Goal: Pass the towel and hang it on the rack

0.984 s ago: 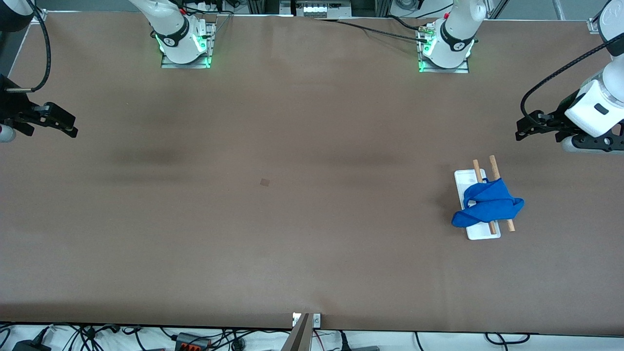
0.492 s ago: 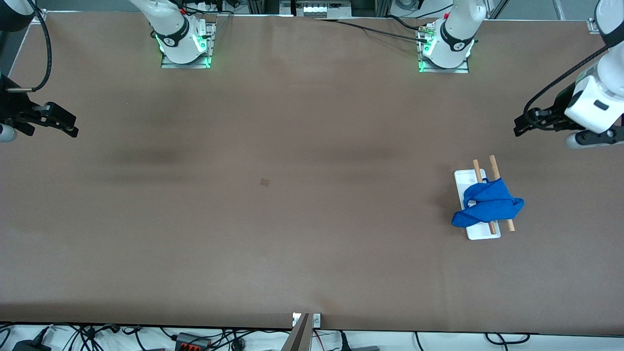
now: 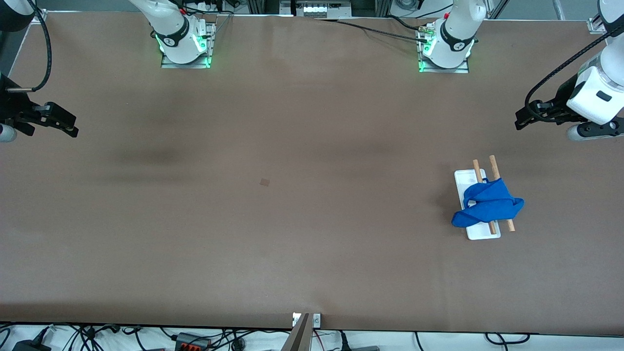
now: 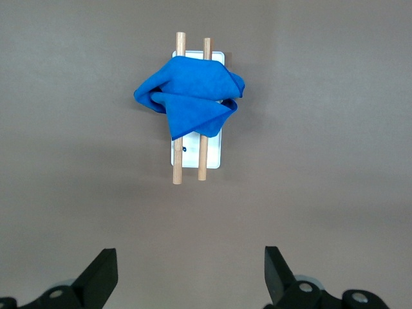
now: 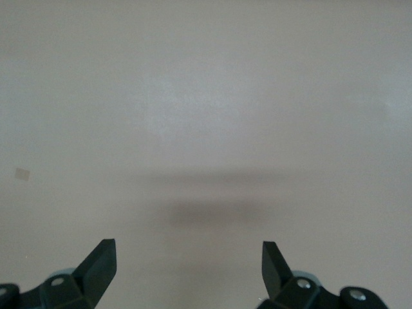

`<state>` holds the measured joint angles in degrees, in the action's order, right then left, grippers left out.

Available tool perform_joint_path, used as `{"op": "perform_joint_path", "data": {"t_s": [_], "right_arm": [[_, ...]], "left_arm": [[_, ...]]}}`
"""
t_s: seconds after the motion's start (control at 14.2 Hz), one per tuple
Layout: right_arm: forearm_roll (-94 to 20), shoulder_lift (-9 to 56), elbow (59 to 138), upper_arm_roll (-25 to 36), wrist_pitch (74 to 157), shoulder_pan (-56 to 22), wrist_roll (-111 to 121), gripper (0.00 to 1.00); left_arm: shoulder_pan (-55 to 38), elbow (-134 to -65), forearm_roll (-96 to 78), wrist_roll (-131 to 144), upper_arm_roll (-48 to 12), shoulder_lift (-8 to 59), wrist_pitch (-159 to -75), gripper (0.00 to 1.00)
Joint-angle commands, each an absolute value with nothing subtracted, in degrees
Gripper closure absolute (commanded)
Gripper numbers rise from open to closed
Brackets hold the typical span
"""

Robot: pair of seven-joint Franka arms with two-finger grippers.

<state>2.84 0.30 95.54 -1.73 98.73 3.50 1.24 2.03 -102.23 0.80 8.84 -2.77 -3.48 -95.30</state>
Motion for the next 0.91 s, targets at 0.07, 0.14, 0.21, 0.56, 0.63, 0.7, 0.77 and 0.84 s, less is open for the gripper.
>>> {"op": "perform_joint_path", "data": {"t_s": [0.07, 0.14, 0.21, 0.56, 0.63, 0.7, 0.77, 0.84], "right_arm": [[2.29, -0.18, 95.19, -2.28, 97.91, 4.04, 2.46, 0.0], [2.29, -0.18, 95.19, -2.2, 97.91, 4.04, 2.46, 0.0], [2.29, -0.18, 95.19, -2.2, 97.91, 4.04, 2.46, 0.0], [2.29, -0.18, 95.19, -2.2, 97.91, 4.04, 2.46, 0.0], [2.29, -0.18, 95.19, -2.2, 97.91, 4.13, 2.46, 0.0], [2.29, -0.18, 95.19, -2.2, 97.82, 4.04, 2.46, 0.0], [2.29, -0.18, 95.19, -2.2, 97.82, 4.04, 2.46, 0.0], [2.29, -0.18, 95.27, -2.2, 97.91, 4.13, 2.46, 0.0]], "left_arm": [[1.41, -102.74, 1.76, 9.05, -2.81, -4.04, -95.01, 0.0], [1.41, -102.66, 1.76, 9.05, -2.9, -3.96, -95.01, 0.0], [1.41, -102.57, 1.76, 8.88, -2.99, -3.78, -95.01, 0.0], [1.41, -102.48, 1.67, 3.43, -2.99, -3.69, -95.01, 0.0], [1.41, -102.57, 1.67, 3.34, -2.99, -3.69, -95.01, 0.0], [1.41, -102.48, 1.67, 3.43, -2.99, -3.69, -95.01, 0.0], [1.41, -102.48, 1.67, 3.43, -3.08, -3.69, -95.01, 0.0], [1.41, -102.57, 1.32, 3.69, -3.08, -3.78, -95.01, 0.0]]}}
